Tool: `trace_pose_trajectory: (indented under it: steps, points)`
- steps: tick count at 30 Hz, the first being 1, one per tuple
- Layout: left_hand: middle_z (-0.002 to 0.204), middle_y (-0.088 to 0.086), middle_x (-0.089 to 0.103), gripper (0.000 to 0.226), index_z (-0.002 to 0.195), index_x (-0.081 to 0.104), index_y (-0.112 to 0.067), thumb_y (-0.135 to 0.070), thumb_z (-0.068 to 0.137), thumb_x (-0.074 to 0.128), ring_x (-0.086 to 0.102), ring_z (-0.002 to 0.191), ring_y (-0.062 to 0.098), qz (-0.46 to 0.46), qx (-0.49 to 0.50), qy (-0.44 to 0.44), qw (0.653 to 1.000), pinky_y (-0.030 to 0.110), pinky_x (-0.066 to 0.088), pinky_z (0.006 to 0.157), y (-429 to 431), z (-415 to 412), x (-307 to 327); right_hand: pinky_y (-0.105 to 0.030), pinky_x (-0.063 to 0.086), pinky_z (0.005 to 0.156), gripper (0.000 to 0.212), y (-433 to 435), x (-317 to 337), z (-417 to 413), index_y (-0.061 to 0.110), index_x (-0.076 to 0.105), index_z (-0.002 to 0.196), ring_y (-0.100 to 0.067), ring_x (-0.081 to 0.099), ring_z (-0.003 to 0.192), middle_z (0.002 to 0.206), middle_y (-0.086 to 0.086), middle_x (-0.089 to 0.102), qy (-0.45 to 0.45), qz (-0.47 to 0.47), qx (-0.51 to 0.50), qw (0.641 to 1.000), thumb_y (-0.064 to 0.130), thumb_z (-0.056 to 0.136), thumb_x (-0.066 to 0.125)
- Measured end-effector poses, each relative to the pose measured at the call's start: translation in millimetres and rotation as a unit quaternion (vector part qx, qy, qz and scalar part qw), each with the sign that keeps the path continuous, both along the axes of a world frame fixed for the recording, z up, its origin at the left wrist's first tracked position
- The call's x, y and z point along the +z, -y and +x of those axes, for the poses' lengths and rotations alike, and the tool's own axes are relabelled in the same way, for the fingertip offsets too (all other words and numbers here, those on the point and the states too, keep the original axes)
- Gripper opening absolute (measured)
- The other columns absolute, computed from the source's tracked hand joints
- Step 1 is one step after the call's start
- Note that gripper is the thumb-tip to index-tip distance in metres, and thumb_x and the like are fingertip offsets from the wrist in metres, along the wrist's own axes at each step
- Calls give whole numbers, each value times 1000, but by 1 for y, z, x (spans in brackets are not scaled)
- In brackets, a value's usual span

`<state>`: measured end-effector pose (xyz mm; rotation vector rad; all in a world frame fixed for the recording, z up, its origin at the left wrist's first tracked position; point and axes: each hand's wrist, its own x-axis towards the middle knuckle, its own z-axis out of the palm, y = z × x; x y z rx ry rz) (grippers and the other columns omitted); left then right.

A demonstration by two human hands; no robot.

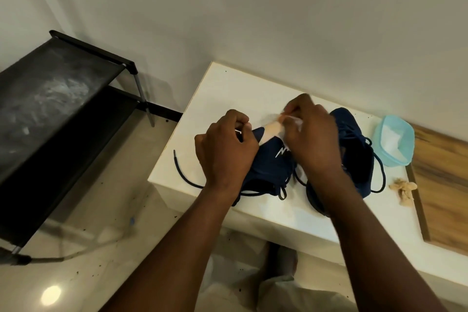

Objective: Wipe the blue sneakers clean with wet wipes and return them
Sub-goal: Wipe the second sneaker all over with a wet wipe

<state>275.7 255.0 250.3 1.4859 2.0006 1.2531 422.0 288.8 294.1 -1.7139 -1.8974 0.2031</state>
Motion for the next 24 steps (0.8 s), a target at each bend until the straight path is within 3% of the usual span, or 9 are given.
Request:
trace_pose_trajectory:
  steps: [2, 6, 11, 15, 17, 19, 22, 24]
  points:
    - [88, -15, 69, 5, 99, 64, -31, -31, 94, 64, 63, 82, 8, 0, 1, -4, 1000, 28, 33, 85, -1, -1, 0, -48, 49, 81, 13, 4, 2, 4, 24, 59, 101, -23, 60, 87, 93, 2, 65, 42, 21, -11, 999, 22, 88, 60]
    - [90, -15, 70, 6, 100, 64, -33, -33, 94, 64, 64, 83, 7, -3, 1, 2, 1000, 28, 33, 87, -1, -1, -2, -43, 47, 79, 21, 36, -11, -24, 22, 64, 107, -26, 56, 84, 90, -6, 63, 99, -6, 100, 990, 14, 89, 56]
    - [88, -15, 69, 4, 98, 64, -32, -31, 94, 63, 63, 82, 8, -1, 0, -2, 1000, 28, 31, 85, -1, -1, -1, -44, 45, 89, 29, 12, 0, 10, 21, 67, 117, -23, 53, 105, 108, 0, 68, 62, 5, 11, 998, 13, 90, 59]
    - [89, -15, 69, 5, 99, 64, -33, -32, 93, 64, 64, 83, 8, -6, 4, -8, 1000, 29, 32, 86, -1, 0, -1, -28, 38, 68, 32, 27, -13, -18, 17, 72, 101, -24, 54, 87, 88, -4, 60, 135, -27, 172, 975, -4, 81, 58]
    - [89, -15, 69, 5, 98, 64, -32, -31, 94, 64, 64, 83, 7, -5, 2, -5, 1000, 29, 32, 85, -1, -1, -1, -29, 40, 72, 24, 20, -7, -11, 17, 71, 106, -22, 56, 92, 94, -2, 61, 72, -48, 150, 985, 5, 88, 60]
    - [89, -16, 69, 4, 99, 64, -31, -31, 94, 64, 63, 82, 7, -3, -1, -1, 1000, 29, 31, 86, -1, -1, -1, -32, 42, 84, 29, 12, -3, 1, 24, 69, 120, -20, 53, 104, 107, -1, 64, 25, -63, 76, 995, 29, 92, 64]
    - [90, -15, 69, 5, 99, 65, -30, -30, 95, 64, 63, 82, 8, -1, 0, -4, 1000, 29, 30, 86, -1, 0, -1, -38, 47, 85, 21, 11, -4, 10, 34, 74, 105, -19, 55, 103, 99, 3, 65, 18, -69, 41, 997, 44, 90, 63]
    - [91, -14, 70, 5, 100, 65, -30, -30, 95, 64, 63, 83, 9, -2, 0, 0, 1000, 29, 31, 86, -1, -1, -1, -34, 48, 81, 14, 15, 0, 10, 30, 75, 93, -16, 57, 95, 94, 4, 64, 11, -53, 29, 998, 36, 91, 63]
